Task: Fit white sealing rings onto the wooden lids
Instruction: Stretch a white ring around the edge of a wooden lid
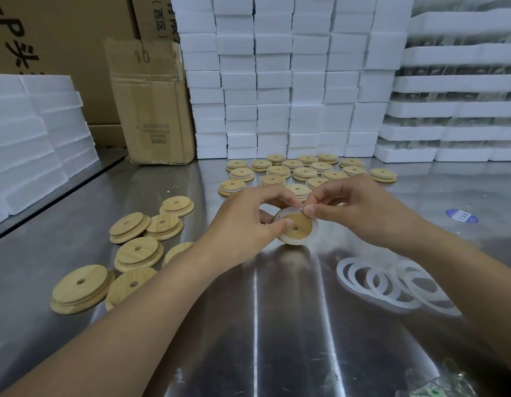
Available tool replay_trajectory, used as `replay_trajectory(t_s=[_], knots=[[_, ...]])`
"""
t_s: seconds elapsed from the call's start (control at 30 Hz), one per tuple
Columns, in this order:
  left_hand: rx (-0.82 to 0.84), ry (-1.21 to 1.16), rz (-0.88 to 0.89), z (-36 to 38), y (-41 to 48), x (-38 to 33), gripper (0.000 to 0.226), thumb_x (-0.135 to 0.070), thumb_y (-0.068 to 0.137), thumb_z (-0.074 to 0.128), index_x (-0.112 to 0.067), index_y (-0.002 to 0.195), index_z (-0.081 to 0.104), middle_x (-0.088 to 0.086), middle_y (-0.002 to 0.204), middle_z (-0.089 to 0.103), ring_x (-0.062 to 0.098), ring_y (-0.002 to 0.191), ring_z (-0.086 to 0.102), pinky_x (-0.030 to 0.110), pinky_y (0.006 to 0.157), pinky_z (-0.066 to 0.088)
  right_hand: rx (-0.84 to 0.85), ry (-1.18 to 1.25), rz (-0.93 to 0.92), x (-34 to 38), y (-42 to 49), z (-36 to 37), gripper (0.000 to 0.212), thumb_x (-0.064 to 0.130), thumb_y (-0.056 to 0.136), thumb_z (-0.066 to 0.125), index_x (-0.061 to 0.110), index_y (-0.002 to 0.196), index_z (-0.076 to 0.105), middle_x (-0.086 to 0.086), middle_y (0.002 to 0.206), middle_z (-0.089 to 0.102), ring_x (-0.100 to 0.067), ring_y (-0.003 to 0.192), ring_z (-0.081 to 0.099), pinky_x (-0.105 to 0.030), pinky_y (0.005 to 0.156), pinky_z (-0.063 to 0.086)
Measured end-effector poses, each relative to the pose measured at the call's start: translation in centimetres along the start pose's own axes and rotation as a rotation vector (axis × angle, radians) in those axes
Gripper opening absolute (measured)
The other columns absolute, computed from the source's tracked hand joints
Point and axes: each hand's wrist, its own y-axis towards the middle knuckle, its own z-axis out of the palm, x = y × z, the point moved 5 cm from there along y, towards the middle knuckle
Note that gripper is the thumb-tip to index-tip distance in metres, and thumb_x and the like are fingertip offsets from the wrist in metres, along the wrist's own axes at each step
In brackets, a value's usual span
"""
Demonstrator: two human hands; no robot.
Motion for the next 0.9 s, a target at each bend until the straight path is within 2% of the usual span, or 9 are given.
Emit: replay_trajectory(t_s=[0.2, 0.4, 0.57, 0.67, 0.73, 0.83, 0.9], knots=[[0.0, 0.016, 0.006, 0.1, 0.0, -0.1, 0.028, -0.013, 0.092, 0.075, -0.037, 0.106, 0.076, -0.016, 0.115, 0.075, 0.013, 0.084, 0.08, 0.05, 0.093, 0.062, 0.004, -0.031, -0.006, 0.1, -0.1, 0.0, 0.007, 0.02, 0.092, 0.08, 0.019, 0.085, 0.081, -0.002, 0.082, 0.078, -0.01, 0.076, 0.068, -0.025, 0.078, 0.054], [0.005, 0.03, -0.011, 0.1, -0.1, -0.3, 0.027, -0.013, 0.092, 0.076, -0.036, 0.107, 0.078, -0.019, 0.112, 0.077, 0.009, 0.082, 0.08, 0.048, 0.093, 0.062, 0.023, -0.09, -0.013, 0.3, 0.0, -0.6, 0.001, 0.016, 0.088, 0.084, 0.016, 0.087, 0.083, 0.003, 0.079, 0.079, -0.003, 0.073, 0.069, -0.013, 0.073, 0.051], [0.006, 0.036, -0.016, 0.1, -0.1, -0.4, 0.027, -0.011, 0.093, 0.077, -0.035, 0.106, 0.08, -0.018, 0.108, 0.078, 0.009, 0.081, 0.08, 0.046, 0.091, 0.063, 0.052, -0.14, -0.006, 0.5, 0.0, -0.8, 0.003, 0.014, 0.086, 0.085, 0.015, 0.087, 0.084, 0.006, 0.079, 0.079, 0.0, 0.071, 0.069, -0.01, 0.07, 0.05], [-0.015, 0.018, -0.031, 0.1, -0.1, -0.1, 0.027, -0.01, 0.093, 0.077, -0.035, 0.105, 0.08, -0.019, 0.108, 0.077, 0.01, 0.08, 0.08, 0.046, 0.091, 0.063, 0.06, -0.151, 0.026, 0.1, -0.2, -0.9, 0.004, 0.018, 0.085, 0.087, 0.017, 0.084, 0.083, 0.004, 0.079, 0.079, -0.009, 0.074, 0.072, -0.014, 0.069, 0.052], [-0.02, 0.007, -0.048, 0.1, -0.1, 0.1, 0.027, -0.011, 0.093, 0.078, -0.035, 0.104, 0.079, -0.019, 0.11, 0.077, 0.01, 0.079, 0.08, 0.048, 0.092, 0.062, 0.06, -0.129, 0.065, -0.4, -0.3, -0.9, 0.007, 0.021, 0.086, 0.086, 0.017, 0.082, 0.082, -0.001, 0.08, 0.078, -0.018, 0.077, 0.072, -0.024, 0.074, 0.054], [-0.027, -0.008, -0.051, 0.0, -0.1, 0.2, 0.027, -0.011, 0.093, 0.077, -0.036, 0.103, 0.077, -0.02, 0.11, 0.075, 0.012, 0.076, 0.08, 0.047, 0.09, 0.063, 0.06, -0.032, 0.112, -0.7, -0.4, -0.5, 0.006, 0.02, 0.088, 0.084, 0.017, 0.085, 0.08, -0.002, 0.085, 0.079, -0.015, 0.081, 0.071, -0.021, 0.078, 0.053], [-0.025, -0.01, -0.045, 0.0, -0.2, 0.3, 0.03, -0.01, 0.092, 0.076, -0.037, 0.105, 0.077, -0.022, 0.11, 0.074, 0.013, 0.073, 0.079, 0.045, 0.086, 0.062, 0.049, 0.022, 0.13, -0.7, -0.3, -0.1, 0.003, 0.017, 0.09, 0.082, 0.016, 0.089, 0.08, -0.002, 0.089, 0.08, -0.018, 0.09, 0.075, -0.025, 0.086, 0.056]])
